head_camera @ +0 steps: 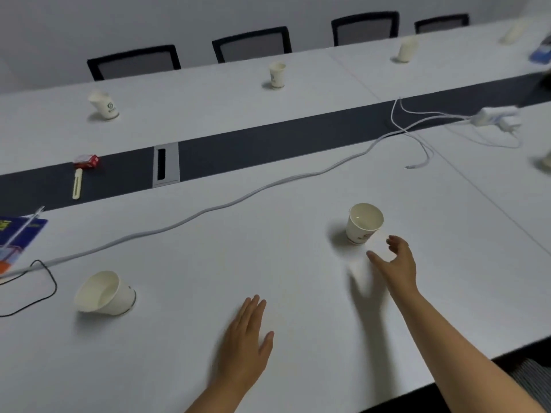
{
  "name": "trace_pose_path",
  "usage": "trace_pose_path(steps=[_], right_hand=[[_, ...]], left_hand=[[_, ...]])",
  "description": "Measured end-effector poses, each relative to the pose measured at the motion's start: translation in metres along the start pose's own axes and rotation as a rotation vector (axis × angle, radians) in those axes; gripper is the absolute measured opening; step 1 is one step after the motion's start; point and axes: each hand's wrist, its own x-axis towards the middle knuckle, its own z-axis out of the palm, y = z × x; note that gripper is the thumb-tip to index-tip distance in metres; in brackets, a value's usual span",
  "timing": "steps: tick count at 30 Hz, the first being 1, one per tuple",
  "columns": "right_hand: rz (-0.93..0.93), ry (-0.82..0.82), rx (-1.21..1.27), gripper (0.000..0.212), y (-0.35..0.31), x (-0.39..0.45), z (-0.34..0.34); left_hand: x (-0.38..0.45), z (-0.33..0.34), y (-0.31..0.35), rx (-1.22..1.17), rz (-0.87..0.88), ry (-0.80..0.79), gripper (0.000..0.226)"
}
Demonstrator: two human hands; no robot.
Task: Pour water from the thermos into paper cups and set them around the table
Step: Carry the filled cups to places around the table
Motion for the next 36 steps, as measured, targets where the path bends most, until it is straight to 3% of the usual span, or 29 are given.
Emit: trace_pose_path(steps=[6, 10, 13, 19, 22, 28, 32, 36], right_hand=[[-0.068, 0.056, -0.052, 0.042, -0.059, -0.081, -0.014], [-0.133, 0.107, 0.047, 0.038, -0.079, -0.180, -0.037], [-0.138, 0.079, 0.109, 0.035, -0.067, -0.265, -0.058], [-0.005, 0.098, 0.237, 0.039, -0.004, -0.419, -0.110], [0.148, 0.264, 0.311, 0.038, 0.043, -0.472, -0.138], [0.443, 0.661, 0.513, 0.039, 0.145, -0.557, -0.198], [0.567, 0.885, 0.549, 0.035, 0.212, -0.582, -0.253], [0.497, 0.818, 0.449, 0.046, 0.245, -0.562, -0.330]], left_hand=[[-0.045, -0.026, 0.000, -0.260, 0.082, 0.088, 0.042], [-0.092, -0.044, 0.003, -0.525, 0.154, -0.017, 0.028], [-0.132, -0.047, 0.013, -0.661, 0.189, -0.111, 0.034], [-0.206, -0.014, 0.051, -0.661, 0.395, -0.382, 0.036], [-0.241, 0.026, 0.074, -0.566, 0.521, -0.582, 0.034], [-0.283, 0.130, 0.136, -0.367, 0.564, -0.874, 0.038], [-0.293, 0.199, 0.205, -0.294, 0.599, -0.905, 0.039], [-0.301, 0.250, 0.296, -0.338, 0.675, -0.915, 0.037]])
